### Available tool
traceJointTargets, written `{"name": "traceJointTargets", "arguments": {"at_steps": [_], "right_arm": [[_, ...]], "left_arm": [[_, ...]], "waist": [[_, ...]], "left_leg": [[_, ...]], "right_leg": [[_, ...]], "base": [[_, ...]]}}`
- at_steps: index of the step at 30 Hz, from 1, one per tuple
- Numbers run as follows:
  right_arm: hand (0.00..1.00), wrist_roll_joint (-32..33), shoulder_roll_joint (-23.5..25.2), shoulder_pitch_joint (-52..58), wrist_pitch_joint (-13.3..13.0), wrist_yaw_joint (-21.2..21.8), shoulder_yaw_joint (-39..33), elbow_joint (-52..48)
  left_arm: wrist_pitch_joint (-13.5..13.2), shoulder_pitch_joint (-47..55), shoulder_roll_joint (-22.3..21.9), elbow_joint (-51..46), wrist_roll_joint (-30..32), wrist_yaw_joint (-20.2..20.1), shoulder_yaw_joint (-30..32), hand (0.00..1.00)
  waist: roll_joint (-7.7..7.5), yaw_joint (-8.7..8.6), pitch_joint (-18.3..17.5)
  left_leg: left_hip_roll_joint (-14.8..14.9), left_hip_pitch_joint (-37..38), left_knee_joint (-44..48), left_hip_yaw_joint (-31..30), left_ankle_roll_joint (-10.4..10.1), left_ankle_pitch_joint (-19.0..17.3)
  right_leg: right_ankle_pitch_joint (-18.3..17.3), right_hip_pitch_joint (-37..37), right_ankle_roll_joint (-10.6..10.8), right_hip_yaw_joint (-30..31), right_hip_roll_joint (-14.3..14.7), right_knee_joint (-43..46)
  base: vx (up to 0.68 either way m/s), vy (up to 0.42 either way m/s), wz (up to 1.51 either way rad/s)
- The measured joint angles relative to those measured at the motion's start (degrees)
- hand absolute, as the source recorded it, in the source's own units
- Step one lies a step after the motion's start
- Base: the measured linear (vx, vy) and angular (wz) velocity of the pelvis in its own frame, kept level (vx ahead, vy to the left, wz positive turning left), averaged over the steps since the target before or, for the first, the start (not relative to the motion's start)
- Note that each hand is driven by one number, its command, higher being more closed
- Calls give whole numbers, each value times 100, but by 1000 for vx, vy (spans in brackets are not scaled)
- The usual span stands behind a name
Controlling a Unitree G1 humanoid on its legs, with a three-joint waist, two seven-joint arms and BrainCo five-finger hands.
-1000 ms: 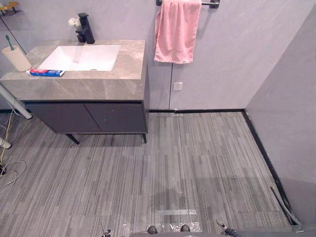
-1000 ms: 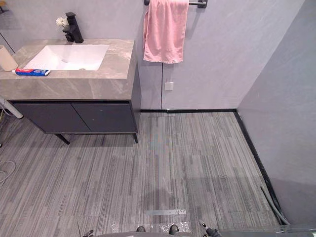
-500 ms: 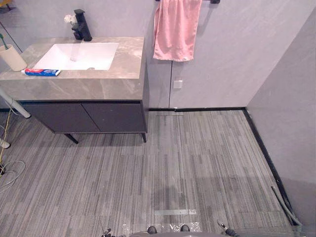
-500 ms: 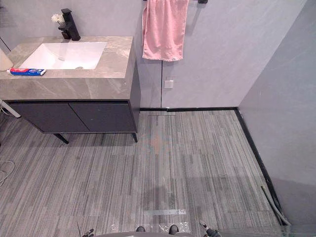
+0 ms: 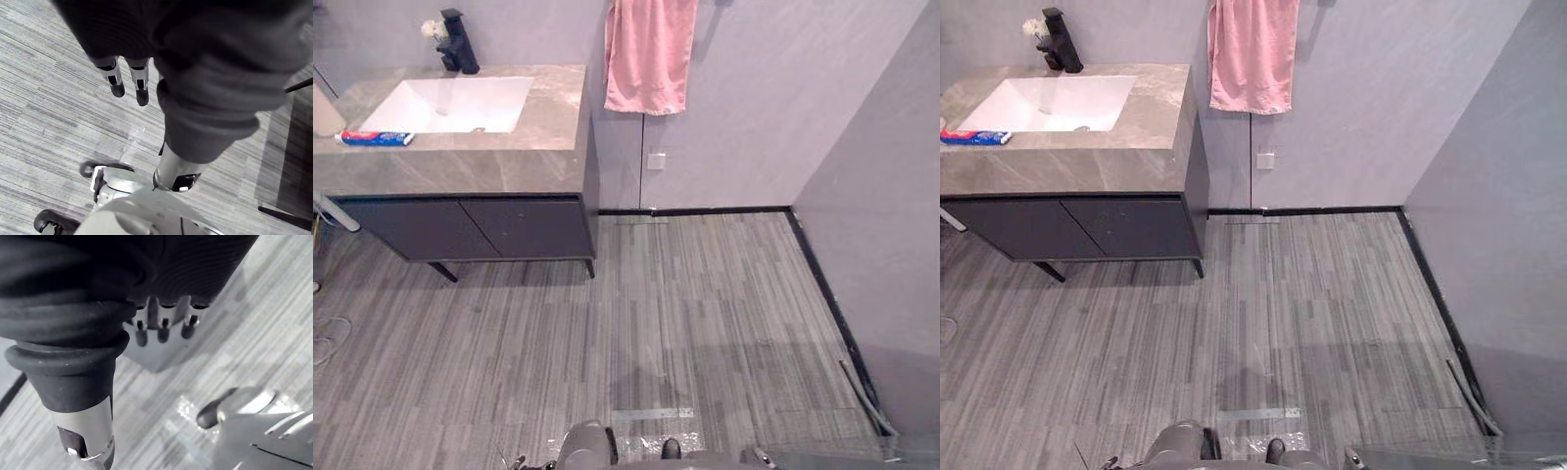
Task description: Organize washtable
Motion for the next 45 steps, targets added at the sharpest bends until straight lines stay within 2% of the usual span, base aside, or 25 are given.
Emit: {"name": "traceJointTargets", "arguments": {"at_steps": [3, 4, 5, 6, 7, 9, 10, 12, 14, 15, 16, 18, 20, 23, 26, 27, 29, 30, 32, 34, 36, 38, 39, 43, 45], "right_arm": [[0, 3, -23, -58, -6, -5, 33, -1], [0, 3, -31, -62, -10, -18, 104, -8], [0, 1, -1, -98, -9, -40, 181, 19], [0, -4, 70, -141, -3, -34, 181, 64], [0, -18, 118, -168, -3, -26, 183, 66], [0, -132, 236, -241, -4, 18, 184, 55], [0, -148, 254, -254, -5, 43, 183, 50], [0, -156, 296, -249, -12, 79, 250, 66], [0, -149, 301, -285, -14, 78, 367, 77], [0, -149, 293, -319, -26, 76, 429, 77], [0, -149, 288, -341, -26, 76, 434, 77], [0, -147, 266, -386, -35, 74, 450, 76], [0, -87, 240, -389, -53, 68, 450, 19], [0, -11, 199, -409, -63, 58, 451, -41], [0, 35, 175, -405, -93, 39, 443, -172], [0, 36, 172, -400, -93, 26, 432, -179], [0, 27, 213, -284, -75, 27, 433, -167], [0, 21, 153, -285, -38, 28, 392, -155], [0, 2, 140, -272, -38, 35, 395, -146], [0, -20, 26, -273, -14, 49, 379, -138], [0, -48, 37, -274, -8, 47, 373, -80], [0, -34, -26, -287, -9, 33, 411, 61], [0, -29, -41, -289, -10, 23, 425, 79], [0, 23, -71, -422, -43, 12, 451, 34], [0, 23, -78, -478, -98, 11, 445, -55]], "left_arm": [[-12, 27, -41, 2, 1, -6, -14, 0], [-13, 35, -46, 4, 2, -7, -19, 0], [-43, 31, -54, 13, 3, -7, -13, 0], [-57, 35, -84, 23, 4, -7, 15, 0], [-53, 40, -57, 23, 6, -8, 37, 0], [-53, 92, 11, 16, 8, -9, 45, 0], [-52, 96, 10, 9, 8, -9, 48, 0], [-41, 187, 99, 3, 4, -10, 121, 0], [-36, 173, 187, -11, -4, -10, 156, 0], [-33, 109, 191, -20, -41, -7, 162, 0], [-33, 90, 186, -28, -74, -8, 167, 0], [-25, 89, 156, -135, -113, -8, 164, 0], [-39, 2, 121, -209, -113, -9, 158, 0], [-55, -274, 120, -226, -113, -8, 156, 0], [-59, -411, 44, -171, -102, 6, 147, 0], [-60, -365, 28, -142, -93, 13, 151, 0], [-57, -295, 76, -108, -39, 26, 194, 0], [-53, -288, 58, -87, 55, 47, 244, 0], [-62, -283, -8, 0, 199, 46, 280, 0], [-56, -284, -131, 30, 243, 57, 404, 0], [-69, -300, -136, 3, 231, 54, 507, 0], [-113, -303, -144, -11, 155, 50, 485, 0], [-114, -299, -143, -18, 74, 51, 468, 0], [-123, -275, -95, -115, -149, 36, 244, 0], [-126, -280, -34, -123, -196, 37, 20, 0]], "waist": [[71, 79, 7], [86, 97, -1], [133, 166, -32], [76, 225, -39], [37, 230, -60], [-94, 229, -204], [-108, 249, -208], [-274, 327, -351], [-376, 290, -436], [-340, 200, -414], [-363, 158, -427], [-254, 49, -365], [-164, -9, -311], [-117, -87, -272], [-79, -209, -161], [-145, -281, -61], [-303, -290, -5], [-216, -279, 38], [-95, -287, 10], [106, -281, -49], [79, -298, -60], [86, -281, -56], [50, -260, -44], [13, -248, -81], [14, -242, -80]], "left_leg": [[-105, -129, -1009, -126, -248, 549], [-147, -122, -983, -90, -191, 791], [-215, -128, -751, -55, -62, 770], [-275, -145, -513, 76, 315, 532], [-347, -130, -460, 97, 452, 445], [-552, 6, -395, 228, 779, 205], [-579, 89, -382, 263, 833, 137], [-694, 418, -381, 420, 909, -156], [-709, 611, -371, 447, 948, -315], [-697, 847, -472, 434, 968, -393], [-694, 996, -573, 435, 967, -393], [-671, 1413, -883, 431, 960, -388], [-552, 2092, -1351, 427, 892, -345], [-260, 2299, -1393, 237, 891, -345], [-10, 2617, -1632, 115, 812, -329], [81, 2943, -1814, 111, 528, -341], [83, 3351, -2021, 50, 336, -438], [251, 3636, -2074, 45, 198, -420], [482, 3621, -1904, 32, -263, -136], [887, 3338, -1118, -192, -562, 177], [1068, 2792, -25, -582, -582, 734], [1356, 2035, 1637, -420, -570, 534], [1436, 1848, 1967, -195, -475, 333], [1237, 1119, 1367, 337, -365, -137], [591, 735, -290, 186, -438, -43]], "right_leg": [[-77, 171, 117, 202, -150, -201], [-111, 246, 172, 257, -212, -288], [-218, 292, 319, 321, -318, -295], [-319, 265, 443, 350, -419, -70], [-409, 216, 559, 354, -484, 160], [-844, -324, 854, 363, -688, 1719], [-898, -466, 951, 389, -706, 2226], [-716, -957, 1748, 436, -701, 3885], [-483, -1303, 1723, 193, -671, 4882], [-435, -1540, 1716, -324, -750, 5636], [-441, -1612, 1701, -531, -820, 5841], [-543, -1742, 1498, -1029, -994, 6031], [-913, -1858, 853, -1714, -1104, 5437], [-1037, -2272, 558, -2218, -1048, 3945], [-200, -2574, 562, -2120, -1019, 1957], [495, -2593, 625, -1928, -1035, 907], [770, -2562, 694, -1631, -1181, 383], [1360, -2617, 610, -1531, -1089, 880], [1208, -2907, 381, -1482, -990, 1708], [534, -3037, 104, -1633, -815, 2374], [266, -2791, -32, -1751, -751, 2375], [161, -1979, -94, -1904, -519, 1814], [160, -1617, -96, -1948, -450, 1544], [201, -799, -29, -2062, -455, 912], [196, -590, 192, -2094, -627, 774]], "base": [[241, 223, -33], [379, 283, -26], [386, 296, -40], [450, 340, -33], [351, 232, -14], [391, 193, 8], [374, 115, -9], [378, 80, -26], [434, 27, -20], [416, -11, -10], [265, -27, -7], [303, -32, -13], [338, -77, -14], [343, -182, 18], [353, -215, 43], [440, -294, 35], [555, -398, 36], [675, -484, 21], [595, -455, 5], [608, -447, -3], [558, -344, 14], [501, -255, 27], [315, -126, 23], [318, -32, 15], [195, 143, 11]]}}
